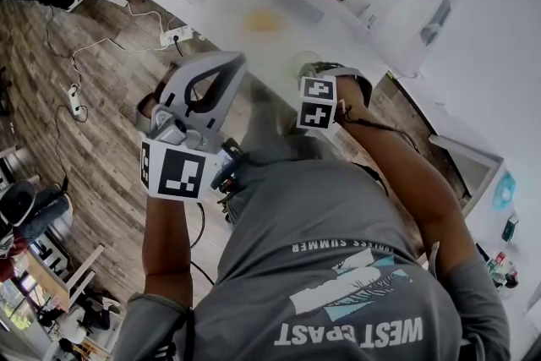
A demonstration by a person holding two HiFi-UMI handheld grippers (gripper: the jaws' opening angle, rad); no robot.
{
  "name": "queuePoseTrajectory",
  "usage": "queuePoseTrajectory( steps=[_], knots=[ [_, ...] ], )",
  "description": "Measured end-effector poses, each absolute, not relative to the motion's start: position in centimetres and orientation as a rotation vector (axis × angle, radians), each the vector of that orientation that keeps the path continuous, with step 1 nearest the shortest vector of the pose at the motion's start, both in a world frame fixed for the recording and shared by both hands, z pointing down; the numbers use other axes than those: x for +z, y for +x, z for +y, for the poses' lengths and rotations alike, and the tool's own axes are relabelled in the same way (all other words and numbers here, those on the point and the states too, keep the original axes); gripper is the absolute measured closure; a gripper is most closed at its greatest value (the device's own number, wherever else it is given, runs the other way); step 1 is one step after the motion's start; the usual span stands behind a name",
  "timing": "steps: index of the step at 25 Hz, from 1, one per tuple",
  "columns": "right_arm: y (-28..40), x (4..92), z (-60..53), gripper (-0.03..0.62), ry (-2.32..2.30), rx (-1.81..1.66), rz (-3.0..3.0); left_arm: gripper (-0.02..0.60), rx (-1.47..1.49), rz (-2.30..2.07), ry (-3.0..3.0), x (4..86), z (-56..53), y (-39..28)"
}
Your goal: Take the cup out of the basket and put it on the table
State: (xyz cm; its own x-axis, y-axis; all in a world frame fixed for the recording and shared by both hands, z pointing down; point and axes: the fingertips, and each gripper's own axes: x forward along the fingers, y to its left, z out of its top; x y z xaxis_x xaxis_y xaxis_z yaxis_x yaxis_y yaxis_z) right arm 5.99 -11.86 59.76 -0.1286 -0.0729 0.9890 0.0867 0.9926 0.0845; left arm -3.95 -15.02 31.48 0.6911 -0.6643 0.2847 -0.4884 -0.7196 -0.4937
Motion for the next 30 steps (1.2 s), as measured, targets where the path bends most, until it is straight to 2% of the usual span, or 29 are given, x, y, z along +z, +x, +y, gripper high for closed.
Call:
queuePoseTrajectory(
  steps=[12,15,18,30],
  knots=[
    [6.2,59.7,-12.2,0.551,-0.011,-0.148,-1.706,0.574,-0.633,0.93,-2.526,31.6,-14.5,-3.8],
    [6.0,59.3,-12.1,0.486,-0.014,-0.153,-1.725,0.574,-0.636,0.929,-2.523,31.6,-14.4,-3.6],
    [5.7,58.5,-12.0,0.471,-0.006,-0.156,-1.752,0.574,-0.656,0.913,-2.513,31.4,-14.2,-3.3],
    [5.3,49.6,-11.8,0.465,0.252,-0.221,-1.969,0.574,-0.667,0.905,-2.503,30.0,-11.9,-1.8]
  ],
)
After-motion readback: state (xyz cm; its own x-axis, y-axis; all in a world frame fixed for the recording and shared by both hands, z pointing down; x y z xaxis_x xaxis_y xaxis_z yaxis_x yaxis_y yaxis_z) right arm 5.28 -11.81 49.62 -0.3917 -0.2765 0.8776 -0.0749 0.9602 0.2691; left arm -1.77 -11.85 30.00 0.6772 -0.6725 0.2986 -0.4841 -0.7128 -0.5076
